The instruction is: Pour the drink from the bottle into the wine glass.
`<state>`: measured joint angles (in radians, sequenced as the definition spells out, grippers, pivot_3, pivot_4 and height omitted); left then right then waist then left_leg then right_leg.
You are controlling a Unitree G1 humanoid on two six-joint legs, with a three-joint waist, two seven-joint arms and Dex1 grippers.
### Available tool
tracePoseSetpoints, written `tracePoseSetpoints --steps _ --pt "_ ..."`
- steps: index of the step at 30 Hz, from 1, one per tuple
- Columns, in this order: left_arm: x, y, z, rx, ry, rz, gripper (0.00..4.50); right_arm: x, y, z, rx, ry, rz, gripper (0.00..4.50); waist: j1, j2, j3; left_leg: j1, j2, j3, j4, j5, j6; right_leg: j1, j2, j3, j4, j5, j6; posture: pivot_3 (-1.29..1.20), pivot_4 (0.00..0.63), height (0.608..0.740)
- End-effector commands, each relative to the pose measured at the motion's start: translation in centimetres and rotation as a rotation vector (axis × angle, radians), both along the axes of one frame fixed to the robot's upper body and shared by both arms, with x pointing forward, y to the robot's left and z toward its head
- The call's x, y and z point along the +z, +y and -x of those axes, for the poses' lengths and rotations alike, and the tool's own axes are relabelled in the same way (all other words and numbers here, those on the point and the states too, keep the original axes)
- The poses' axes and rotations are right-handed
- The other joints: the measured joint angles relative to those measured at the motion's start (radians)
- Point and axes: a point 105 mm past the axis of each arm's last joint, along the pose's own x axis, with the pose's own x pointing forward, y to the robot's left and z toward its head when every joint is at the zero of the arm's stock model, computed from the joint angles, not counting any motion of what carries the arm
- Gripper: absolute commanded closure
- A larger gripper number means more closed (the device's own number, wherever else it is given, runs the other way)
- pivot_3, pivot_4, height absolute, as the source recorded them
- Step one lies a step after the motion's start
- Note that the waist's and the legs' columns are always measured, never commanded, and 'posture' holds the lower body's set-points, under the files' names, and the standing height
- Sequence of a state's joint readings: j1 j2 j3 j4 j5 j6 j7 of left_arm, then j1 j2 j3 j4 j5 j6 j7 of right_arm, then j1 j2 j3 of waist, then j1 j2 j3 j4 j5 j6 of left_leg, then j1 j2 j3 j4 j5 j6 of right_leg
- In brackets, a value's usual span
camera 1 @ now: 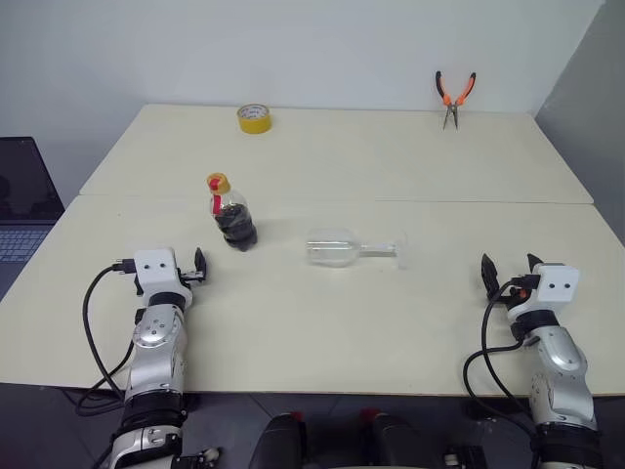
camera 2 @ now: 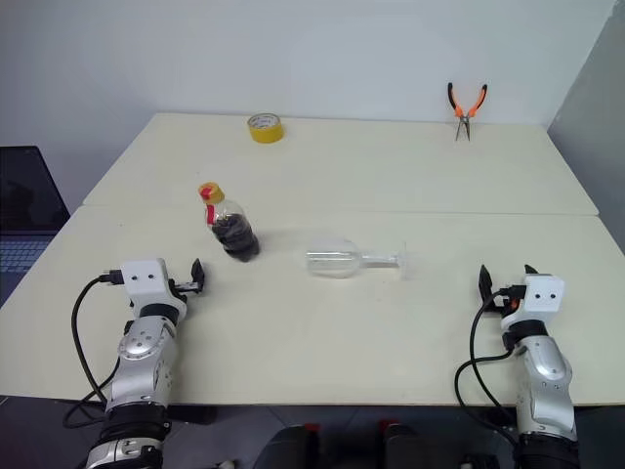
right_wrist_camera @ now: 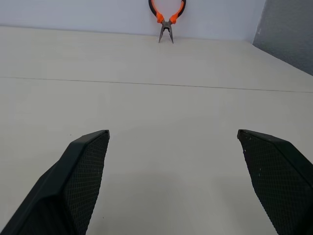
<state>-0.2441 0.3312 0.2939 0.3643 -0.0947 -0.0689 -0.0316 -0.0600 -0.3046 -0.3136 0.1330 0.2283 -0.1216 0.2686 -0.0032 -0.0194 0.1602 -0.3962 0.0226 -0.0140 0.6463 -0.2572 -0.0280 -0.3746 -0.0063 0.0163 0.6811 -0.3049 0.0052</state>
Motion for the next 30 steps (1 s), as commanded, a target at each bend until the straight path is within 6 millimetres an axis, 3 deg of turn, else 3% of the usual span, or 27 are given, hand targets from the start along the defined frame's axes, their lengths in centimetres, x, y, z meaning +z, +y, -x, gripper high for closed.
tracePoseSetpoints --steps 1,8,15,20,25,30 --pt "1.5 -0.2 0.0 -0.015 -0.057 -0.029 0.03 1.5 0.0 0.0 0.006 -0.053 0.009 0.0 0.0 0.0 0.0 0.0 0.0 0.0 0.0 0.0 0.0 0.0 0.0 0.0 0.0 0.0 0.0 0.0 0.15 0.74" --pt "1.3 -0.2 0.1 -0.026 -0.04 -0.051 0.03 1.6 0.3 0.1 0.025 -0.056 0.015 0.0 0.0 0.0 0.0 0.0 0.0 0.0 0.0 0.0 0.0 0.0 0.0 0.0 0.0 0.0 0.0 0.0 0.15 0.74" --pt "2.4 -0.4 1.0 -0.096 -0.091 -0.079 0.03 3.1 3.1 1.2 0.187 -0.079 0.029 0.0 0.0 0.0 0.0 0.0 0.0 0.0 0.0 0.0 0.0 0.0 0.0 0.0 0.0 0.0 0.0 0.0 0.15 0.74" --pt "1.8 -1.7 2.1 -0.222 -0.064 -0.047 0.03 5.2 7.7 3.4 0.416 -0.083 0.033 0.0 -0.001 0.0 0.0 0.0 0.001 0.0 -0.001 0.0 0.0 0.0 0.0 0.0 0.0 0.0 0.0 0.0 0.15 0.74" --pt "2.5 -3.8 1.8 -0.364 -0.073 -0.067 0.03 6.8 11.8 5.2 0.641 -0.067 0.097 0.0 0.0 0.0 0.0 0.001 0.001 -0.001 0.0 0.0 0.0 0.001 0.001 -0.001 0.0 0.0 0.0 0.0 0.15 0.74" --pt "3.3 -5.3 1.1 -0.464 -0.084 -0.065 0.03 7.9 13.3 5.3 0.725 -0.056 0.131 0.0 0.0 0.0 0.0 0.001 0.001 -0.001 0.001 0.0 0.0 0.001 0.001 -0.001 0.0 0.0 0.0 0.0 0.15 0.74"
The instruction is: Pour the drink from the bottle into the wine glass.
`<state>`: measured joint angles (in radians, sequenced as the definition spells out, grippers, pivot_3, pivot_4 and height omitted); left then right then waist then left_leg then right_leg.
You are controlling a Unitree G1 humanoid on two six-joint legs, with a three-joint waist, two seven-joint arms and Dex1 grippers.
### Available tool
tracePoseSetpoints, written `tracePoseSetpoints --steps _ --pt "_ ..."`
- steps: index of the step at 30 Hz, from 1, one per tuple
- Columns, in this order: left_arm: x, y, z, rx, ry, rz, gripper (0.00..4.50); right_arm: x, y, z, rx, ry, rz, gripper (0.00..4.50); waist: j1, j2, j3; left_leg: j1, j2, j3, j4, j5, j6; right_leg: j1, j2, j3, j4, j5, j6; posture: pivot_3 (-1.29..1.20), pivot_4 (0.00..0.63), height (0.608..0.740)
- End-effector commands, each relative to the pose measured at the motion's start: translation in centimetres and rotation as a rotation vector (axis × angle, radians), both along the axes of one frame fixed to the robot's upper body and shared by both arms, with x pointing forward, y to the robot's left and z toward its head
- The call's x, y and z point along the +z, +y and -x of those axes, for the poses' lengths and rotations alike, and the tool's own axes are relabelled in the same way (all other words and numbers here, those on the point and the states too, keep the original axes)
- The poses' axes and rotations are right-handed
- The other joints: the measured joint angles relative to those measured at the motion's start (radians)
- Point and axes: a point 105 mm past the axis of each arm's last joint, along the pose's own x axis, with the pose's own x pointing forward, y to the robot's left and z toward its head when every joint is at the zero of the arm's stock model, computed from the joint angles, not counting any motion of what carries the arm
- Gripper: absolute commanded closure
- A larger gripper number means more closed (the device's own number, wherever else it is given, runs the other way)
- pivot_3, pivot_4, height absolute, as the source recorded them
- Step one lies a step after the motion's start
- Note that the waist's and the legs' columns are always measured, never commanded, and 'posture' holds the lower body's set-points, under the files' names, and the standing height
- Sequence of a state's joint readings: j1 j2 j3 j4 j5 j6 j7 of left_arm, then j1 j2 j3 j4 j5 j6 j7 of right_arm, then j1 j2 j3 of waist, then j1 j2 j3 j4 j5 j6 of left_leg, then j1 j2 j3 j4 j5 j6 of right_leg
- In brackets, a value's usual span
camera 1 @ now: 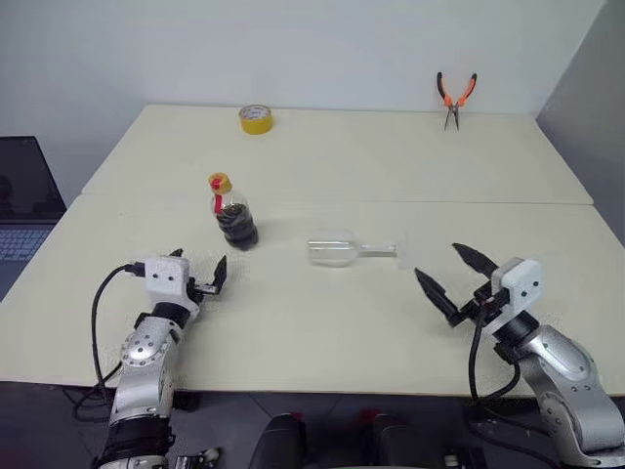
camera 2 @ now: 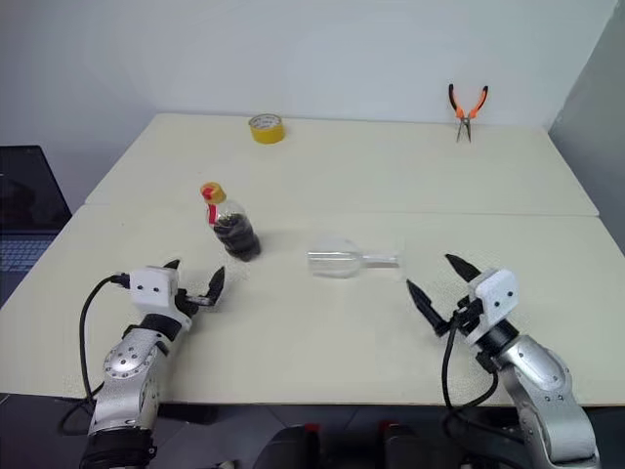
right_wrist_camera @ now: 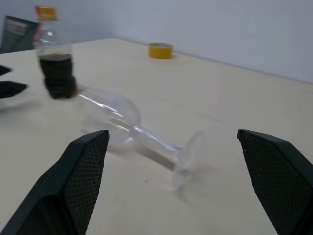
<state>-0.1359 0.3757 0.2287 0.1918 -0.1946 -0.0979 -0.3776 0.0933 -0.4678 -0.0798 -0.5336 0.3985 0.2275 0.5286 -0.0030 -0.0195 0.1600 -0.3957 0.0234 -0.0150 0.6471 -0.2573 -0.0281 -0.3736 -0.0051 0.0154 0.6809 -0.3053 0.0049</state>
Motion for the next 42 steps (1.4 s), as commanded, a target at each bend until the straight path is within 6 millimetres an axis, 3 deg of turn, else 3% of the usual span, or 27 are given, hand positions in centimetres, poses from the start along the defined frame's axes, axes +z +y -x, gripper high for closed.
tracePoseSetpoints --steps 1,9,18,29,36,39,42 --pt "1.9 -0.6 -0.5 -0.055 -0.054 -0.029 0.03 1.5 0.8 0.2 0.042 -0.036 0.002 0.0 0.0 0.0 0.0 0.0 0.0 0.0 0.0 0.0 0.0 0.0 0.0 0.0 0.0 0.0 0.0 0.0 0.15 0.74" --pt "2.5 -0.9 -2.2 -0.09 -0.04 0.005 0.03 0.5 2.5 0.8 0.156 -0.011 0.078 0.0 0.0 0.0 0.0 0.0 0.0 0.0 0.0 0.0 0.0 0.0 0.001 0.0 0.0 0.0 0.0 0.0 0.15 0.74" --pt "2.3 -2.6 -3.8 -0.139 0.008 0.047 0.03 -0.4 3.5 2.2 0.299 0.073 0.099 0.0 0.0 -0.001 0.0 0.0 0.0 -0.001 0.0 0.0 0.0 0.0 0.001 0.0 0.0 0.0 0.0 0.0 0.15 0.74" --pt "3.3 -2.1 -6.2 -0.083 -0.015 0.099 0.03 0.0 3.2 1.3 0.272 0.05 0.109 0.0 0.0 -0.001 0.001 0.0 0.0 -0.001 0.001 0.0 0.0 0.0 0.001 0.0 0.0 0.0 0.0 0.0 0.15 0.74" --pt "3.4 -2.9 -7.2 -0.104 -0.022 0.134 0.03 0.9 3.4 0.7 0.266 0.024 0.107 0.0 0.001 -0.001 0.001 -0.001 0.0 -0.001 0.001 0.0 0.0 0.0 0.001 -0.001 0.0 0.0 0.0 0.0 0.15 0.74" --pt "3.5 -3.0 -7.3 -0.12 -0.027 0.128 0.58 1.2 3.4 0.6 0.26 0.015 0.104 0.0 0.0 -0.001 0.001 -0.001 0.0 -0.001 0.001 0.0 0.0 -0.001 0.001 -0.001 0.0 0.0 0.0 0.0 0.15 0.74" --pt "3.5 -3.1 -7.3 -0.135 -0.026 0.109 1.52 1.5 3.4 0.5 0.255 0.01 0.1 0.0 0.0 -0.001 0.001 -0.001 0.0 -0.001 0.001 0.0 0.0 -0.001 0.001 -0.001 0.0 0.0 0.0 0.0 0.15 0.74"
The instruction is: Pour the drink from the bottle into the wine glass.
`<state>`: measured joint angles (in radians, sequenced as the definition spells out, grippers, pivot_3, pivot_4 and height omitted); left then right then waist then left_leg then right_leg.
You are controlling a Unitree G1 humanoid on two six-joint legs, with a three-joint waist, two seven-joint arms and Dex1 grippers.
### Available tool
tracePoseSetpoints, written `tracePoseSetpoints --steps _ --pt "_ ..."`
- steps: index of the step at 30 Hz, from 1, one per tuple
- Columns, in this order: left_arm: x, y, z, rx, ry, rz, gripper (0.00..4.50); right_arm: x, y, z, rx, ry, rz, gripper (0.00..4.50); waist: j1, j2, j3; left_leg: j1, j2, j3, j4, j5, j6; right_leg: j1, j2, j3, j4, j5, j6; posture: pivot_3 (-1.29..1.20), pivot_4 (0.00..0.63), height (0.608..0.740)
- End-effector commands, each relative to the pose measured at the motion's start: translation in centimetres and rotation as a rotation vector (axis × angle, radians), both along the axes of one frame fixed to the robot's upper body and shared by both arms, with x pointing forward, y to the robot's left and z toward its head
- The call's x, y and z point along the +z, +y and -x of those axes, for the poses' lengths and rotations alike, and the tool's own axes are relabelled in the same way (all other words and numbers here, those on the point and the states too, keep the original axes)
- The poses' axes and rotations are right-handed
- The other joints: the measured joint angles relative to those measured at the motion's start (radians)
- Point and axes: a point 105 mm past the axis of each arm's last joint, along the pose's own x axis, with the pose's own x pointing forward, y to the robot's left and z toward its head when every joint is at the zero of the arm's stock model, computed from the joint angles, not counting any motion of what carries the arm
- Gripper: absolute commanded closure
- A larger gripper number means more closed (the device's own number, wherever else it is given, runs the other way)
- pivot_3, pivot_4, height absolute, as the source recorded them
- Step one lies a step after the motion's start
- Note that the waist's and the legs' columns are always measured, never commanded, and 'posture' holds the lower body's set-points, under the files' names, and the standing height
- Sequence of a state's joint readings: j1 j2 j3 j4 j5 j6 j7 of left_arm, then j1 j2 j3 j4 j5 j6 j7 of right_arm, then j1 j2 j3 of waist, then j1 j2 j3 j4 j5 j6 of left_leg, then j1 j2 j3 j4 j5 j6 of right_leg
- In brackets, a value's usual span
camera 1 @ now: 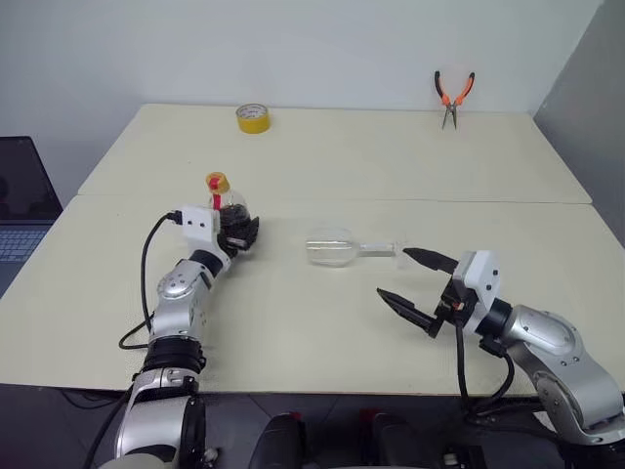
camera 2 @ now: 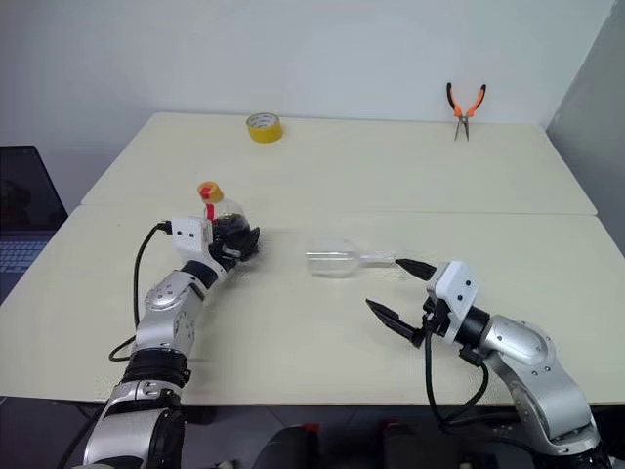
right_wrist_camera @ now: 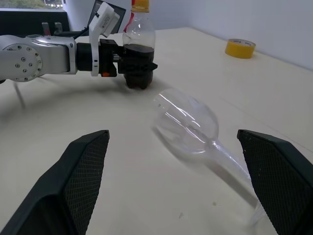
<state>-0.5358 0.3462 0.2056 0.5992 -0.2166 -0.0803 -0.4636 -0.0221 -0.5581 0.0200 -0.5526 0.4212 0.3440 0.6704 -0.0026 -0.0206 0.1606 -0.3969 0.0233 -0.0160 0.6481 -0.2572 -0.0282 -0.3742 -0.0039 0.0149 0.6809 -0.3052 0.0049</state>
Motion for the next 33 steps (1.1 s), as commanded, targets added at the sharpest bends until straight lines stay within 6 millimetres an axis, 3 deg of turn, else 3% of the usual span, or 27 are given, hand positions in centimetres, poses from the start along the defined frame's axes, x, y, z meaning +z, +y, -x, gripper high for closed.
tracePoseSetpoints --steps 1,5,11,15,24,33 --pt "1.5 -0.1 -0.2 -0.022 -0.056 -0.023 1.74 1.5 0.0 0.0 -0.005 -0.048 -0.021 0.0 0.0 0.0 0.0 0.0 0.0 0.0 0.0 0.0 0.0 0.0 0.0 0.0 0.0 0.0 0.0 0.0 0.15 0.74" --pt "1.8 -0.3 0.1 -0.039 -0.065 -0.049 2.43 2.0 0.1 -0.2 -0.01 -0.061 -0.032 0.0 0.0 0.0 0.0 0.0 0.0 0.0 0.0 0.0 0.0 0.0 0.0 0.0 0.0 0.0 0.0 0.0 0.15 0.74" --pt "3.7 -1.5 0.9 -0.062 -0.126 -0.096 2.61 3.8 0.2 -0.7 -0.047 -0.075 -0.093 0.0 0.0 0.0 0.0 -0.001 0.0 0.0 0.001 0.0 0.0 -0.001 0.0 0.0 0.0 0.0 0.0 0.0 0.15 0.74" --pt "5.7 -5.5 3.0 -0.133 -0.193 -0.201 2.61 6.7 1.5 -1.7 -0.075 -0.045 -0.186 0.0 -0.003 0.0 0.0 -0.001 0.001 0.0 0.0 0.0 0.0 -0.001 0.0 0.001 0.0 0.0 0.0 0.0 0.15 0.74" --pt "4.6 -10.0 4.4 -0.17 -0.181 -0.291 2.63 9.5 5.3 -3.8 -0.079 -0.017 -0.249 0.0 -0.001 0.0 0.0 -0.002 0.001 0.0 0.0 0.0 0.0 -0.002 0.0 0.001 0.001 0.0 0.0 0.0 0.15 0.74" --pt "4.3 -11.3 4.4 -0.186 -0.179 -0.305 2.63 9.6 9.2 -5.3 -0.09 0.045 -0.272 0.0 -0.002 0.0 0.0 -0.004 0.001 0.001 0.0 0.0 0.0 -0.005 0.0 0.002 0.002 0.0 -0.001 0.0 0.15 0.74"
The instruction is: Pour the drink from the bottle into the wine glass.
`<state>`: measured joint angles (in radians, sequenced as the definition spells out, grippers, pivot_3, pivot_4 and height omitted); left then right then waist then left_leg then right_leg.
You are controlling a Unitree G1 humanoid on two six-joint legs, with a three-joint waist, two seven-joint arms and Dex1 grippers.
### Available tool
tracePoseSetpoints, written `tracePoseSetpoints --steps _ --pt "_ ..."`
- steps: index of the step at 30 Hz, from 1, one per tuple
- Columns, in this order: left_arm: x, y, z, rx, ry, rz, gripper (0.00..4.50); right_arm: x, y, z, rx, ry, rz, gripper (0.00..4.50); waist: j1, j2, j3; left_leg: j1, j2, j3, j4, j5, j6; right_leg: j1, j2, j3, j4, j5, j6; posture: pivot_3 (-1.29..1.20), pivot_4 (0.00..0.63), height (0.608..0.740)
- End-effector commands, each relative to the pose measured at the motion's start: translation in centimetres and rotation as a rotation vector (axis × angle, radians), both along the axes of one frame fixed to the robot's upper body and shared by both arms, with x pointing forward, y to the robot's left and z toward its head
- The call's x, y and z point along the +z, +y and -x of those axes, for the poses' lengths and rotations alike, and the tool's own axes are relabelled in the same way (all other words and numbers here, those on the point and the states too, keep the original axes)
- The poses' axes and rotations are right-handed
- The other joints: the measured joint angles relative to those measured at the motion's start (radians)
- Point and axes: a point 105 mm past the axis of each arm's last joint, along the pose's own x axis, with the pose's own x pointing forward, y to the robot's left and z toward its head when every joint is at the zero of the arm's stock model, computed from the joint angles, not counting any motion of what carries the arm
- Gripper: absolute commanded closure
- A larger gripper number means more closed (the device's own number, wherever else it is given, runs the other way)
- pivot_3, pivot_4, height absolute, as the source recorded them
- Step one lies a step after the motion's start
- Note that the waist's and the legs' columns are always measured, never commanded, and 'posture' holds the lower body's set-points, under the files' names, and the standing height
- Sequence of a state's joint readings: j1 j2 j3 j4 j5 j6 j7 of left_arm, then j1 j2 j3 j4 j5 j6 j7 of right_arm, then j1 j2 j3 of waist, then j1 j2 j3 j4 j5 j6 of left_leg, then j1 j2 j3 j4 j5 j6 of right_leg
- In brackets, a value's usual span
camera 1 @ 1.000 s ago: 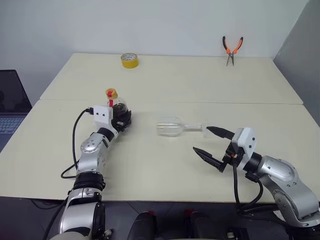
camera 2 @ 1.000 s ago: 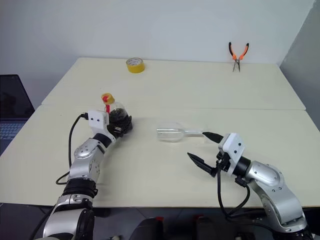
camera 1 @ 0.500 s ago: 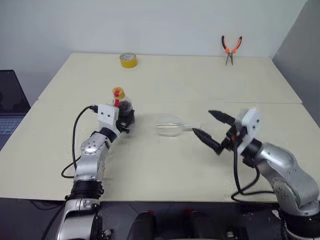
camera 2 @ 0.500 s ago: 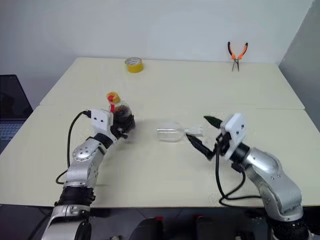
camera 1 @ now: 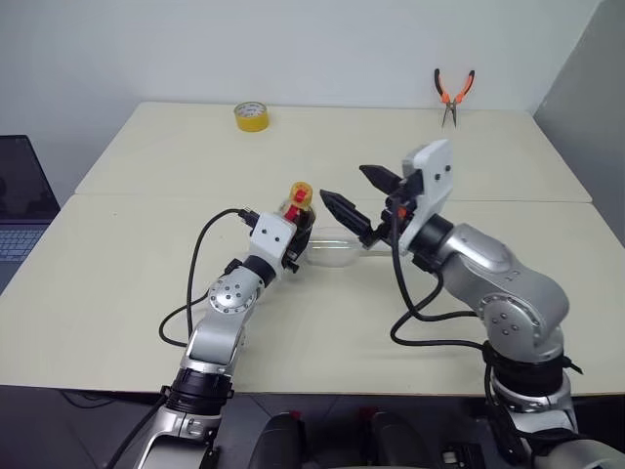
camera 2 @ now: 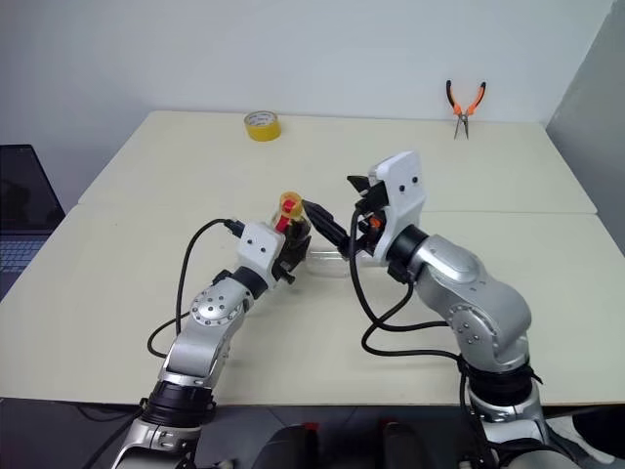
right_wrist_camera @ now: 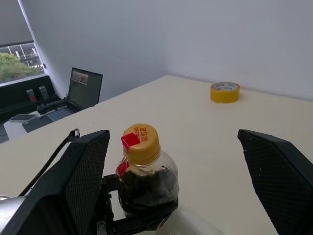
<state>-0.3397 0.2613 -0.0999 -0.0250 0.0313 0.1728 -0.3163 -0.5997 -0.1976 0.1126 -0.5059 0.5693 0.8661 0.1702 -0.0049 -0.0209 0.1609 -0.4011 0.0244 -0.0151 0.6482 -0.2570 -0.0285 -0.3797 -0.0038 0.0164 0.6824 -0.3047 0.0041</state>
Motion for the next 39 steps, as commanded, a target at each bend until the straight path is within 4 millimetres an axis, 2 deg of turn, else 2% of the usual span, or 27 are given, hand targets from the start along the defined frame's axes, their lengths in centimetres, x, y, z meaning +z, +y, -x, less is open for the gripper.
tracePoseSetpoints --steps 1,10,19,29,35,39 --pt "2.0 -0.7 0.2 -0.023 -0.083 0.002 2.63 0.9 0.9 0.1 0.008 -0.03 -0.001 0.0 0.0 0.0 0.0 0.0 0.0 0.0 0.0 0.0 0.0 0.0 0.0 0.0 0.0 0.0 0.0 0.0 0.15 0.74" --pt "2.1 -1.1 0.3 -0.028 -0.093 -0.008 2.68 0.3 2.9 -0.8 -0.003 -0.009 0.006 0.0 -0.001 0.0 0.0 0.0 0.0 0.0 0.0 0.0 0.0 0.0 0.0 0.0 0.0 0.0 0.0 0.0 0.15 0.74" --pt "2.2 -1.1 0.3 -0.024 -0.101 -0.008 2.68 -0.3 3.3 -1.4 -0.031 0.0 0.007 0.0 -0.001 0.0 0.0 0.0 0.0 0.0 0.0 0.0 0.0 0.0 0.0 0.0 0.0 0.0 0.0 0.0 0.15 0.74" --pt "2.4 -1.0 0.3 -0.02 -0.104 -0.005 2.68 -0.6 3.0 -1.6 -0.041 -0.003 0.024 3.22 -0.002 0.0 0.0 0.0 0.0 0.0 -0.001 0.0 0.0 -0.001 0.0 0.0 0.0 0.0 0.0 0.0 0.15 0.74" --pt "2.6 -0.2 0.2 0.007 -0.098 0.004 3.08 -1.0 2.2 -1.6 0.036 -0.052 0.06 3.25 -0.002 0.0 0.0 0.0 0.0 0.0 -0.001 0.0 0.0 -0.001 0.0 0.0 0.0 0.0 0.0 0.0 0.15 0.74" --pt "2.4 0.5 0.2 0.027 -0.094 -0.003 3.35 -1.4 0.6 -3.3 0.062 -0.117 0.111 3.25 -0.003 0.0 0.0 0.0 0.0 0.0 -0.001 0.0 0.0 -0.001 0.0 -0.001 0.0 0.0 0.0 0.0 0.15 0.74"
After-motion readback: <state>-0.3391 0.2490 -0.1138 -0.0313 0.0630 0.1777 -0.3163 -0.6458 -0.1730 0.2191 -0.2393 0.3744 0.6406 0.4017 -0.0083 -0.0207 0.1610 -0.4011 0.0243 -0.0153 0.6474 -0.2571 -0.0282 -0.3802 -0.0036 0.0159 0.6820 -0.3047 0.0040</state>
